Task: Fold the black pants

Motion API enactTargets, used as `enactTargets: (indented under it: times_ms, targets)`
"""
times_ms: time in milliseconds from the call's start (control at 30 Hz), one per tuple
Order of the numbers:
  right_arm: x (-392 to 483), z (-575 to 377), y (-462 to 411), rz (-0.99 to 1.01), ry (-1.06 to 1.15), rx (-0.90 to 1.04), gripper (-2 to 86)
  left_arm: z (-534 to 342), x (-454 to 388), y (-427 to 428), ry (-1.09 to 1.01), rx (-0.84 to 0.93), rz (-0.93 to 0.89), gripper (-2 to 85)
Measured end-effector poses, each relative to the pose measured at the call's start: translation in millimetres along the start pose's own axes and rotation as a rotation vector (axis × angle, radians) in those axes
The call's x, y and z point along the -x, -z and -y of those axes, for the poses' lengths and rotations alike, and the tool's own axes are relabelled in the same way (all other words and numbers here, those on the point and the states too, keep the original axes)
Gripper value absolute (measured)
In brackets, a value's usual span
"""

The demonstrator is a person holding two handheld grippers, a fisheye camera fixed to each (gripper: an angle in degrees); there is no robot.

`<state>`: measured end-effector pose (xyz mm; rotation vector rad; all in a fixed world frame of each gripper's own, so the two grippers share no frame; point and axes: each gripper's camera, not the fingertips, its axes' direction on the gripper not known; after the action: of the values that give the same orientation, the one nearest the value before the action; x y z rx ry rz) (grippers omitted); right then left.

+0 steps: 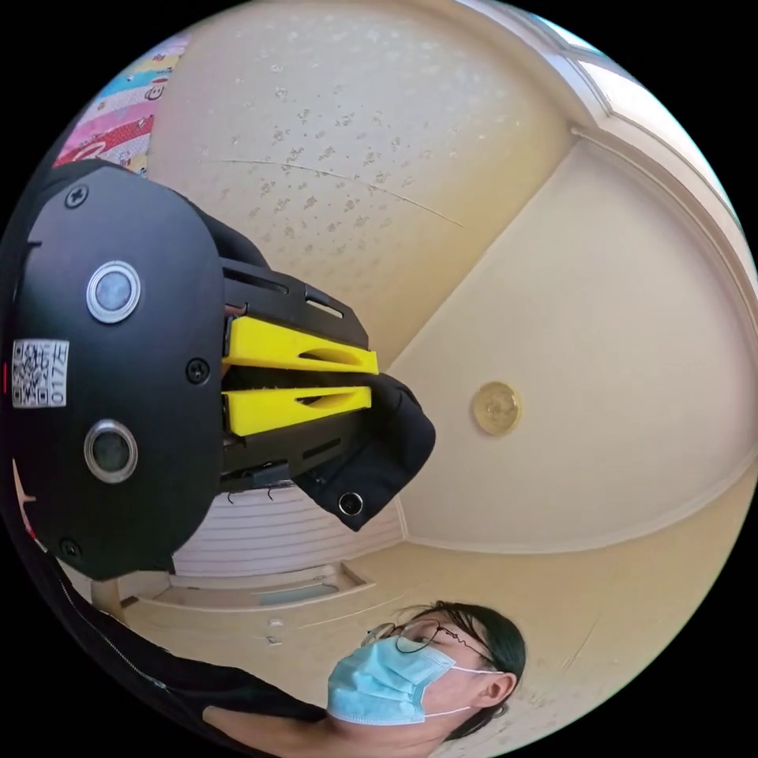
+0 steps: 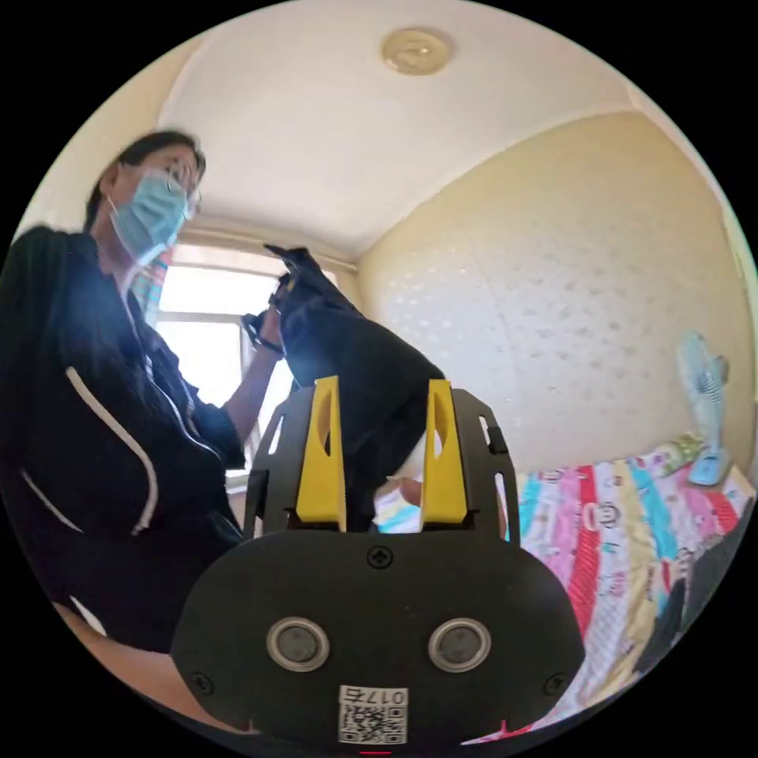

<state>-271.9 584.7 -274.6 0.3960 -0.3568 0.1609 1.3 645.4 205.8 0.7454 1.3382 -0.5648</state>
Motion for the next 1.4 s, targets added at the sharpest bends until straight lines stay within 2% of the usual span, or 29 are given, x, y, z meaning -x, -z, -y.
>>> enactTargets:
  times_ms: [100,167,267,367,467,533,567,600,667,733,800,900,1000,1133,1200,1333,1400]
  targets:
    - [34,-23,4,-0.220,0.065,0.006,20.6,8,-16,-1,-0.034,-0.015,0.068,2.7]
    - [55,-34,-5,-0.314,0.169,0.103,22.6,11,-19,-3,-0.022,-0.026,0.078,2.8]
    - [100,-40,-29,-0.294,0.362,0.222,24.4,13,-20,-7,0.019,-0.049,0.100,2.7]
    - [158,-36,-58,-0.259,0.635,0.251,24.7,13,-22,-13,0.060,-0.062,0.121,2.6]
    - [195,-33,-88,-0.269,0.798,0.242,23.9,12,-24,-17,0.086,-0.082,0.136,2.7]
    - [204,-33,-104,-0.411,0.846,0.224,21.6,14,-26,-19,0.083,-0.082,0.147,2.8]
    - [204,-30,-109,-0.521,0.876,0.218,16.4,16,-26,-19,0.079,-0.079,0.155,2.9]
    - [200,-20,-108,-0.593,0.868,0.184,10.7,18,-25,-18,0.075,-0.070,0.172,2.9]
    - [188,4,-95,-0.503,0.818,0.160,4.4,19,-21,-15,0.090,-0.066,0.180,2.9]
    - [165,37,-80,-0.386,0.638,0.116,3.7,20,-15,-8,0.089,-0.065,0.194,3.0]
    - [130,82,-59,-0.251,0.388,-0.017,2.9,22,-12,-2,0.075,-0.057,0.220,3.1]
    - [113,139,-42,-0.136,0.261,-0.139,2.2,26,-11,8,0.057,-0.050,0.189,3.2]
    - [131,192,-26,-0.062,0.284,-0.250,1.8,42,-24,15,0.098,0.013,0.138,3.6]
    - [160,251,-34,-0.075,0.388,-0.161,1.8,62,-56,15,0.044,-0.034,0.241,3.7]
    - [154,283,-64,-0.017,0.421,-0.053,1.8,71,-50,-1,0.044,-0.027,0.247,3.7]
    - [111,313,-140,0.005,0.363,0.121,2.0,66,19,-84,0.133,0.116,0.342,3.9]
    - [55,315,-214,-0.008,0.297,0.238,2.2,45,69,-137,0.163,0.213,0.395,4.0]
